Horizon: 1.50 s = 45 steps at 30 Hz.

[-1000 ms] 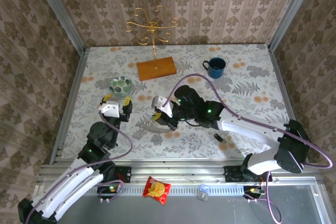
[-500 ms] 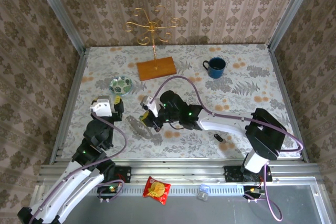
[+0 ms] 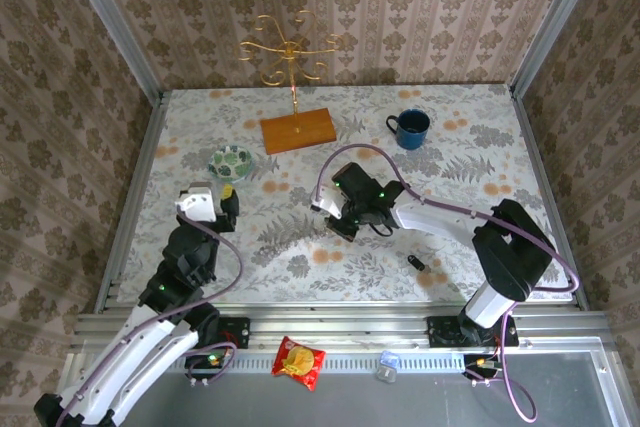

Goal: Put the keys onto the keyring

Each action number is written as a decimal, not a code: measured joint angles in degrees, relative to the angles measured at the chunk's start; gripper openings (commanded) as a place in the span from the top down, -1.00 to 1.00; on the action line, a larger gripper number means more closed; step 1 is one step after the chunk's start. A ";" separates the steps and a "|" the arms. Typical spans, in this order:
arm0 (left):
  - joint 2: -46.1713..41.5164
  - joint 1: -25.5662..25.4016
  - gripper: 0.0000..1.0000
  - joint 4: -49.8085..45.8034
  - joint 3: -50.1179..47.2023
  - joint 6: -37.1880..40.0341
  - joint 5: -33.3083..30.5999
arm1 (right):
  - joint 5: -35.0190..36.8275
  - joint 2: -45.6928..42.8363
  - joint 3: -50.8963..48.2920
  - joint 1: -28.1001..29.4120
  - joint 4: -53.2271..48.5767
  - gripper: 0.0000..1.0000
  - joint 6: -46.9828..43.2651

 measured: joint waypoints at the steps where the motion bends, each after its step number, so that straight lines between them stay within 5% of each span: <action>1: 0.26 0.20 -0.30 0.00 0.00 0.00 0.24 | 0.66 -0.04 0.00 0.00 -1.09 1.00 -0.92; 28: 3.61 1.03 -0.30 0.92 0.00 -0.02 3.52 | 9.40 -1.84 -4.26 0.63 -15.02 0.84 -8.07; 30: 3.74 1.03 -0.30 0.92 0.00 -0.02 3.69 | 10.43 -1.68 -4.39 0.96 -15.82 0.78 -8.57; 35: 4.61 1.03 -0.30 1.07 0.00 -0.02 4.26 | 12.85 -0.59 -4.42 1.31 -17.73 0.25 -10.05; 45: 12.15 1.03 -0.31 1.73 1.33 0.98 8.00 | 12.48 -8.46 -7.06 -0.83 -15.80 0.20 -8.07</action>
